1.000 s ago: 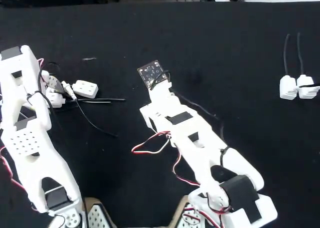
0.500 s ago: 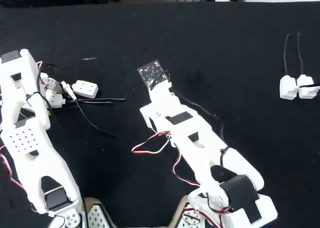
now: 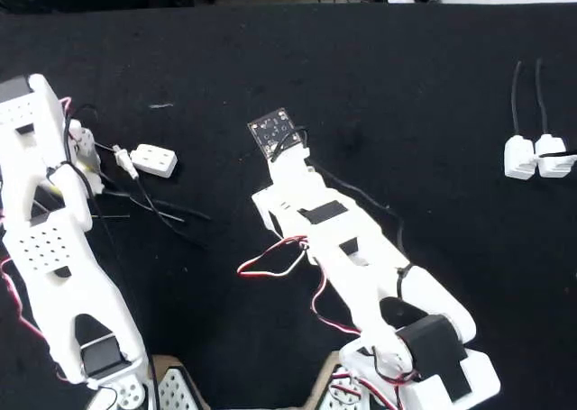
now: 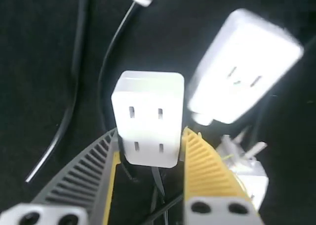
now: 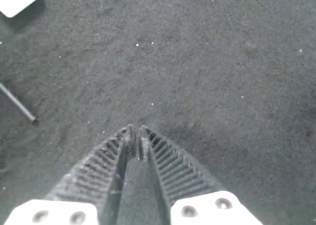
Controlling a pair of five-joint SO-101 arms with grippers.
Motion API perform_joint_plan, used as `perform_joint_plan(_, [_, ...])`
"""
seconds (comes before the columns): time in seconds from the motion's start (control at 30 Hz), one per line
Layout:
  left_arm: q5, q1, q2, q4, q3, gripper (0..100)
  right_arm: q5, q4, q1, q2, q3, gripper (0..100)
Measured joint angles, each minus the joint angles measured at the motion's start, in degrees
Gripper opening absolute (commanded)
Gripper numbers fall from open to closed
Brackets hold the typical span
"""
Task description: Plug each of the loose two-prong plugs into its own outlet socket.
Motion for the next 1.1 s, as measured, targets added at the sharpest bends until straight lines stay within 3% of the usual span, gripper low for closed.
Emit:
perform_joint_plan(0.27, [-0.1,0.0,-1.5,0.0,-1.7,3,0.0,0.0,0.0,0.0,0.0,1.1])
perform_joint_plan(0.5, [-8.8,0.0,-18.2,0.0,8.8,3,0.0,0.0,0.0,0.0,0.0,1.1])
perform_joint_plan(0.83, [-36.0,0.0,-26.9,0.1,11.7,3,0.0,0.0,0.0,0.0,0.0,1.1])
perform_joint_plan(1.1, [-64.7,2.4,-26.9,0.1,11.8,3,0.0,0.0,0.0,0.0,0.0,1.1])
